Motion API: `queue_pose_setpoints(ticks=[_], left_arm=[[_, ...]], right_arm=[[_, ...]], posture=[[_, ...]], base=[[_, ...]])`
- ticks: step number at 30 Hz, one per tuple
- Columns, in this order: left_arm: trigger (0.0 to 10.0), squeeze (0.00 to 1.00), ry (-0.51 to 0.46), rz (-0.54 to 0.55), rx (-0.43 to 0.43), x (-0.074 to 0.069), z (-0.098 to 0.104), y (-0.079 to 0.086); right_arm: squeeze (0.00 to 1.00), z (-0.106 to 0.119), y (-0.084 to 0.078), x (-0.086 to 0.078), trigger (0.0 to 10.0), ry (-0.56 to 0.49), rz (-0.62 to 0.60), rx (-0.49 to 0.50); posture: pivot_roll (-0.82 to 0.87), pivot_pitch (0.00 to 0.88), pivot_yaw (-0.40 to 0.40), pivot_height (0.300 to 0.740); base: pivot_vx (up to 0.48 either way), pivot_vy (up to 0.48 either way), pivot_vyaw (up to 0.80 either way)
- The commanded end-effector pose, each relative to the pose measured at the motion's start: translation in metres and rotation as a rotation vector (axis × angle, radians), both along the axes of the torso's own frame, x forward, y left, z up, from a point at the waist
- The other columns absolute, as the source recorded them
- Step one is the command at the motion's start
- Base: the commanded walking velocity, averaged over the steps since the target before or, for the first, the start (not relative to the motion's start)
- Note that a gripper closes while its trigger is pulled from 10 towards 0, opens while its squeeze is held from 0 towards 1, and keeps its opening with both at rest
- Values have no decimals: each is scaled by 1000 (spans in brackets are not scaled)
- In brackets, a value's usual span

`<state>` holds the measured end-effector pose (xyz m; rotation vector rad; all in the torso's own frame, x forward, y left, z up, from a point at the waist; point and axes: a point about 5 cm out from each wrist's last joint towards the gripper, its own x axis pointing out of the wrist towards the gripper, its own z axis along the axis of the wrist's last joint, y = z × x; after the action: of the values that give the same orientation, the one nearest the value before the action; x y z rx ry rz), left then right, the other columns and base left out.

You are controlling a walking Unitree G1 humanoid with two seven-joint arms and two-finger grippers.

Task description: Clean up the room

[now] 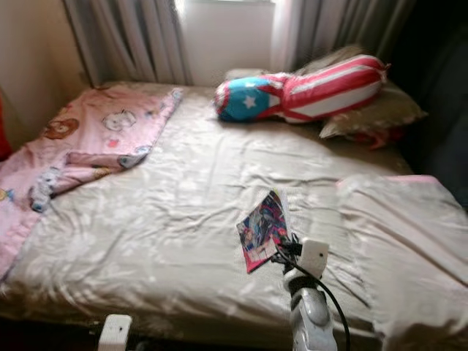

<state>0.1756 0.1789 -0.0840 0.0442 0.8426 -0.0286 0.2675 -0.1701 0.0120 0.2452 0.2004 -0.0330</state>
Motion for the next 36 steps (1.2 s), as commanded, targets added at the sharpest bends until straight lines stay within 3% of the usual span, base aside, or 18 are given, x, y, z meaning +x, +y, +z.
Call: queue_pose_setpoints(ticks=[1,22,36], left_arm=[[10000,0,19,16,21,-5,-1,9],[10000,0,35,52,20,-12,-3,21],[10000,0,33,41,24,-9,-2,20]], right_arm=[[0,8,4,6,10000,-45,2,7],[0,4,0,4,10000,-21,-33,7],[0,4,4,4,10000,-13,-32,9]], posture=[[-45,0,-53,740],[-43,0,-55,740],[-40,0,-53,740]], base=[[0,0,0],[0,0,0],[209,0,-591]])
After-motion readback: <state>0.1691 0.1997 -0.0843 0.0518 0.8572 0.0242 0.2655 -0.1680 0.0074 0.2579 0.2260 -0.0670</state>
